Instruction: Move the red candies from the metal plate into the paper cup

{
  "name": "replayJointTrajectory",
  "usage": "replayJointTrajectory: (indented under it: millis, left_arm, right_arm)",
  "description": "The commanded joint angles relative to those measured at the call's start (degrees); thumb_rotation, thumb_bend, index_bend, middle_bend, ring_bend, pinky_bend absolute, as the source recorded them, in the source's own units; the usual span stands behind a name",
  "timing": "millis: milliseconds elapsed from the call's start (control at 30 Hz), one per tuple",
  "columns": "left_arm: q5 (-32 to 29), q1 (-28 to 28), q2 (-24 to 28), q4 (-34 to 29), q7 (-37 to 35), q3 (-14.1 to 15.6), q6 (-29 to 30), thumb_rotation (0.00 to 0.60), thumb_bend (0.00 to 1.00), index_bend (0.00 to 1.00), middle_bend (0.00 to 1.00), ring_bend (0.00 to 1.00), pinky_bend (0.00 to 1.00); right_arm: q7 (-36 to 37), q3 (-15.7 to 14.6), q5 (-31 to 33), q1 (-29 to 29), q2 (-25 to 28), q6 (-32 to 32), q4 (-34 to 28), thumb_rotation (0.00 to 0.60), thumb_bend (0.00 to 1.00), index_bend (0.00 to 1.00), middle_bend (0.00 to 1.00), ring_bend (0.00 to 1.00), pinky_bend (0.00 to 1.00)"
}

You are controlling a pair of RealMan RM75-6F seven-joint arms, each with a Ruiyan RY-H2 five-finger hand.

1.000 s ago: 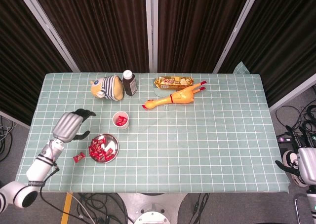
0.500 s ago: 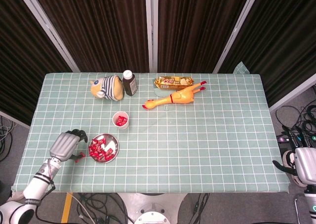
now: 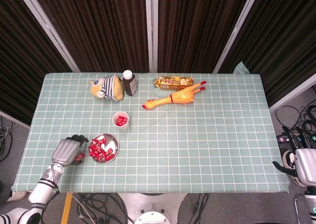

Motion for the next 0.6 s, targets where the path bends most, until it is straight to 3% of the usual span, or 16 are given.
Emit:
replayJointTrajectory:
  millis: [33,600]
  left_arm:
    - [-0.2,0.6,-0.8,1.0,0.4,-0.1,0.4,0.600,0.12,0.32,0.32,0.24,0.38]
    - [-2.1,1.1,-3.2,4.6,1.2,-1.7,-1.7,0.600,0.12,0.41,0.32,0.24,0.38]
  right_arm:
    - [-0.4,0.0,-0.3,0.1,0.1,0.1,-0.4,0.600,0.03,0.07,0.23,0.05,0.21]
    - [-1.1,-0.3,-0.5,-0.7,0.3,1.2,-1.4,0.600,0.03,0.07,0.23,0.04,0.21]
